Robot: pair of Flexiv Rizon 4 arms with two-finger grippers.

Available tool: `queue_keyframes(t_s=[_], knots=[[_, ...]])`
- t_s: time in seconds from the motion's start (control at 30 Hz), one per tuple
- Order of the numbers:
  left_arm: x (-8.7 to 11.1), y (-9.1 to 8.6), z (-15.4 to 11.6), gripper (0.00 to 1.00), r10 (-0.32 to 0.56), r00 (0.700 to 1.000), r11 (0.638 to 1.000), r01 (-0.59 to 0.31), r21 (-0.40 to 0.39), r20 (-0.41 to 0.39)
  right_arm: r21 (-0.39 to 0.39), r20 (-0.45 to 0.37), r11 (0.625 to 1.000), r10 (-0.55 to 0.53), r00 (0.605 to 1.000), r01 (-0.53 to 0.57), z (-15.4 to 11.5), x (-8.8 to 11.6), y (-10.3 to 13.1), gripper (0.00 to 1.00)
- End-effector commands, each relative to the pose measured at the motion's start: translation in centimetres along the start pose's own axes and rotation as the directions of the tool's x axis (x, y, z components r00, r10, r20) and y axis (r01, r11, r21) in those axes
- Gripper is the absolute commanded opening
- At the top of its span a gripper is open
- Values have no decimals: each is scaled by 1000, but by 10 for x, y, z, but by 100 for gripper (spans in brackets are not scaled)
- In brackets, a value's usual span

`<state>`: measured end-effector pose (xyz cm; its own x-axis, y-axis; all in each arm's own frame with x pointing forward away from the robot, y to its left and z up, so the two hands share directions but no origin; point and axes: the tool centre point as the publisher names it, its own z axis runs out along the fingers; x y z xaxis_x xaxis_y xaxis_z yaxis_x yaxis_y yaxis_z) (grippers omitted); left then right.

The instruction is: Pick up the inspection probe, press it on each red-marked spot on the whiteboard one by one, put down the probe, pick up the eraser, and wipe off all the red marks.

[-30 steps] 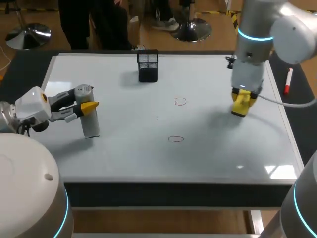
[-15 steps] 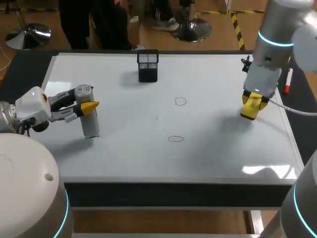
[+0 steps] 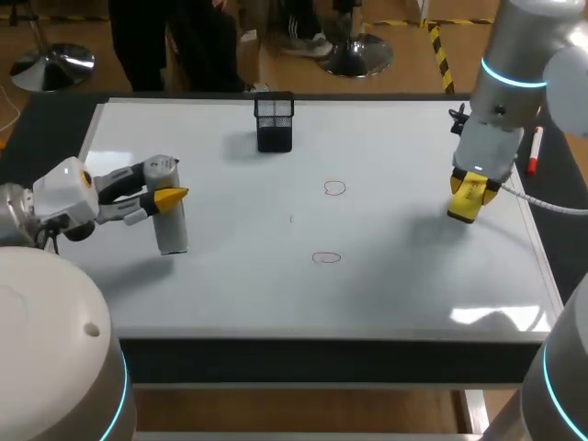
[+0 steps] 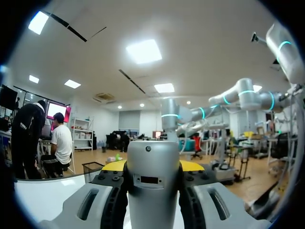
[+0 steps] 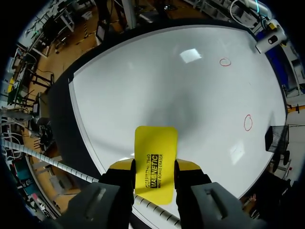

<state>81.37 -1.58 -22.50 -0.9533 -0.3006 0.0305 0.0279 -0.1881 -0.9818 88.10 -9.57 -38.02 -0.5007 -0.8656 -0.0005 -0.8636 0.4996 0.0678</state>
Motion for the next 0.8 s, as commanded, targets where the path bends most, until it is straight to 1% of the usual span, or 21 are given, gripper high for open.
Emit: queue_keyframes(t_s=[0.03,0.33,0.67,0.8], knots=[[-12,0,18,0,-12,999,1000,12,-3,-51,2,-2,1000,-2,1000,2,-1,1,0,0],[-15,-4,61,0,-20,987,1000,19,-7,-158,2,-2,1000,-2,1000,2,-1,1,0,0],[-13,0,126,0,-45,953,999,50,8,-300,2,-2,1000,-2,1000,2,-1,1,0,0],[-14,3,151,0,-60,935,997,75,30,-350,2,-2,1000,-2,1000,2,-1,1,0,0]])
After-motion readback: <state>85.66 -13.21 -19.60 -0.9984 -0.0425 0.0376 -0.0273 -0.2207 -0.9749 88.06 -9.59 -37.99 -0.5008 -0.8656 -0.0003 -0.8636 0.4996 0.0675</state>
